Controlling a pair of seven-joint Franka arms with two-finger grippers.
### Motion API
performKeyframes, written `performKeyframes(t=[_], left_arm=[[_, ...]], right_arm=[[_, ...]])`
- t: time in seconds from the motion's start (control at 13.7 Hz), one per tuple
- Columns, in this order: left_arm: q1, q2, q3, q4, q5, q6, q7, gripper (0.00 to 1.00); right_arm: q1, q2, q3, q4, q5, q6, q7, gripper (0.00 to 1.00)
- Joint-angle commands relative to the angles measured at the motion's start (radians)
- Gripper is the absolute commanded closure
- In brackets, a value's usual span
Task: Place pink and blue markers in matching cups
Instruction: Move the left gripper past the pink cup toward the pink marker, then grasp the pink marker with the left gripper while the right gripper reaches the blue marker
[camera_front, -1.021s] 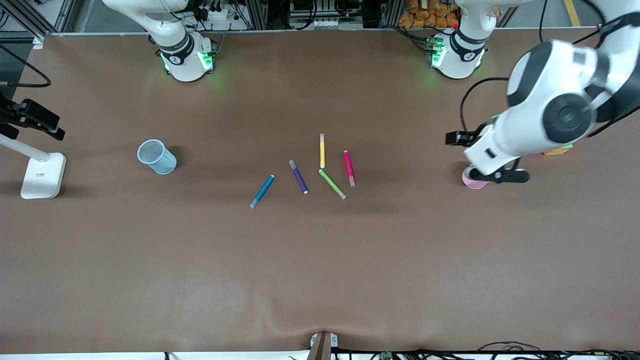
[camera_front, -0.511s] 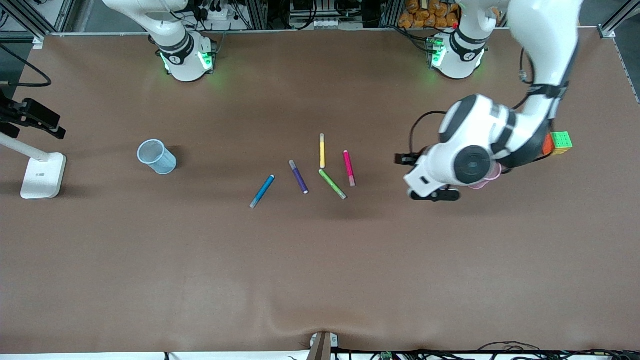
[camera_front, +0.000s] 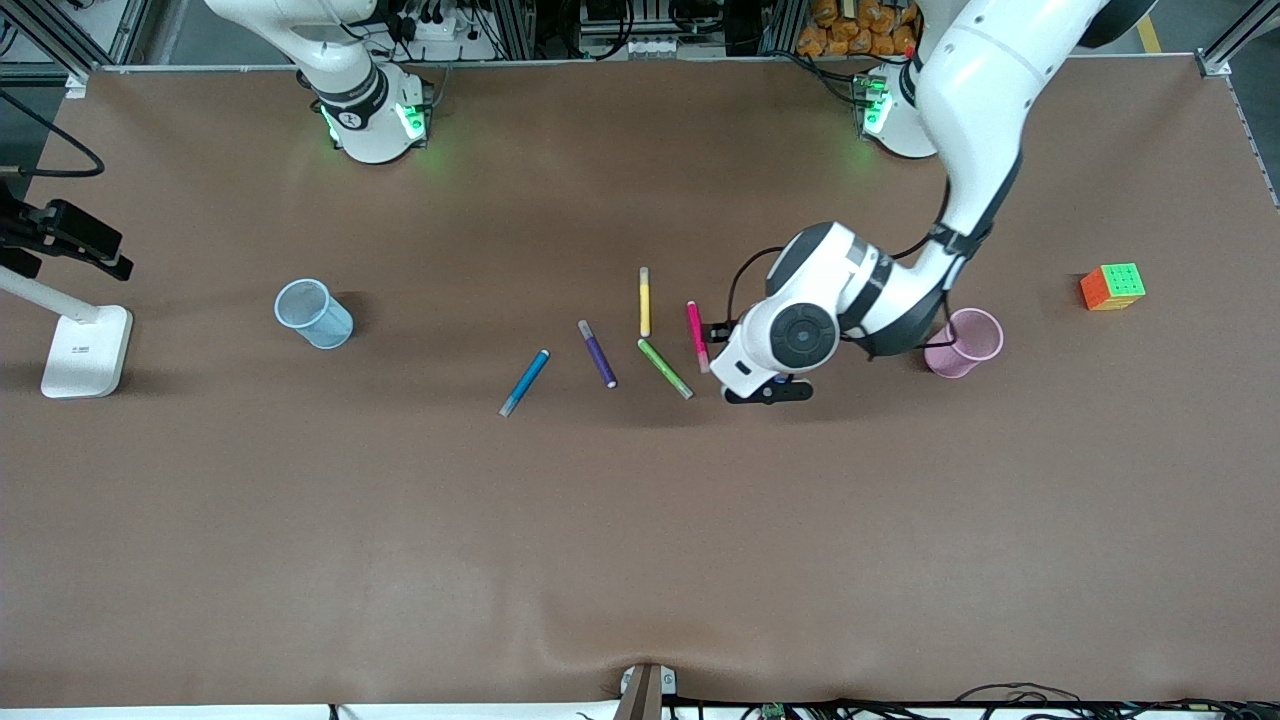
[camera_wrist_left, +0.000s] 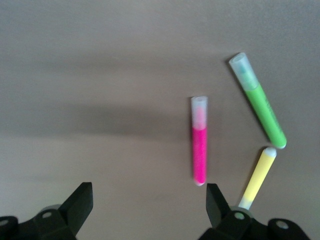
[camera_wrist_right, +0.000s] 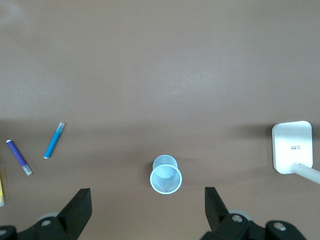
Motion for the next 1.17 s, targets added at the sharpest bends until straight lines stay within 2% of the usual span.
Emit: performKeyframes(t=[0.0, 0.22, 0.29, 0.66, 0.8, 1.02, 1.09], left_arm=[[-0.033, 0.074, 0.007, 0.040, -0.008, 0.067, -0.066, 0.02], [-0.036, 0.125, 0.009, 0.052, -0.006, 0.124, -0.098, 0.10], [-0.043, 0.143, 0.010, 0.071, -0.006, 0.126, -0.103, 0.14], [-0.080, 0.186, 0.046, 0.125, -0.008, 0.126, -0.126, 0.23], [-0.083, 0.192, 0.046, 0.126, -0.008, 0.126, -0.126, 0.31], [-0.083, 0.194, 0.049, 0.137, -0.009, 0.126, -0.128, 0.44], [-0.085, 0.200, 0.049, 0.143, -0.011, 0.126, -0.128, 0.55]], right_arm=[[-0.008, 0.044, 0.017, 0.011, -0.017, -0.006, -0.014, 0.00], [-0.009, 0.125, 0.017, 0.005, -0.017, -0.012, -0.006, 0.00], [-0.005, 0.132, 0.017, 0.006, -0.014, -0.029, -0.011, 0.00], [-0.003, 0.144, 0.018, -0.003, -0.003, -0.035, 0.000, 0.00], [-0.003, 0.181, 0.018, -0.009, 0.007, -0.046, 0.024, 0.00], [0.011, 0.239, 0.018, -0.011, 0.101, -0.039, 0.116, 0.00], [0.023, 0.264, 0.018, -0.023, 0.144, -0.028, 0.142, 0.00]])
